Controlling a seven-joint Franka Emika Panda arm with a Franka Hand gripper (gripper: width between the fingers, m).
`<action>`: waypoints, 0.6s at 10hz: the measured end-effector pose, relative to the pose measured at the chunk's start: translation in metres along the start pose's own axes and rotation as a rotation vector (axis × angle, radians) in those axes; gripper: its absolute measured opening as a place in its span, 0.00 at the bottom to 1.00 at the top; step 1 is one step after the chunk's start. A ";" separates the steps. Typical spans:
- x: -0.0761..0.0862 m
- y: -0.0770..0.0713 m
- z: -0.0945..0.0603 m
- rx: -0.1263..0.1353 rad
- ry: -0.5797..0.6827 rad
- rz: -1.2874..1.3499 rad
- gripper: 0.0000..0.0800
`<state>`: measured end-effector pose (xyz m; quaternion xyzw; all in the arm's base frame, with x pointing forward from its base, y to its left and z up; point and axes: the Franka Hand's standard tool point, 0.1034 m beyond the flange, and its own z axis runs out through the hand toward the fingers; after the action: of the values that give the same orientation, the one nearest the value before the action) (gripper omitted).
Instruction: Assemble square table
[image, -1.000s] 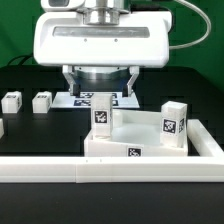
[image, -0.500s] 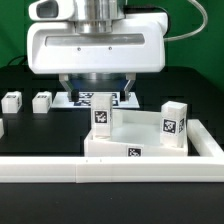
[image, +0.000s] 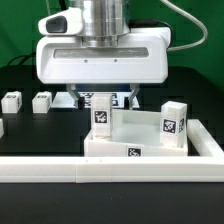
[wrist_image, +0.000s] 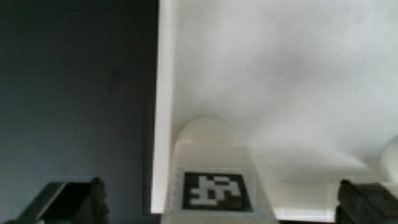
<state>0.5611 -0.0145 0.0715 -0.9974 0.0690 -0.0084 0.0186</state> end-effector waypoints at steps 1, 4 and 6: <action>0.000 0.000 0.000 0.000 0.000 0.000 0.81; 0.000 0.000 0.000 0.000 0.000 0.000 0.42; 0.000 0.000 0.000 0.000 0.000 0.002 0.36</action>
Offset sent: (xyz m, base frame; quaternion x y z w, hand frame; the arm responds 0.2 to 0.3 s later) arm 0.0000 0.0000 0.0000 0.0000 0.0000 0.0000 1.0000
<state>0.5611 -0.0146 0.0714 -0.9974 0.0698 -0.0083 0.0186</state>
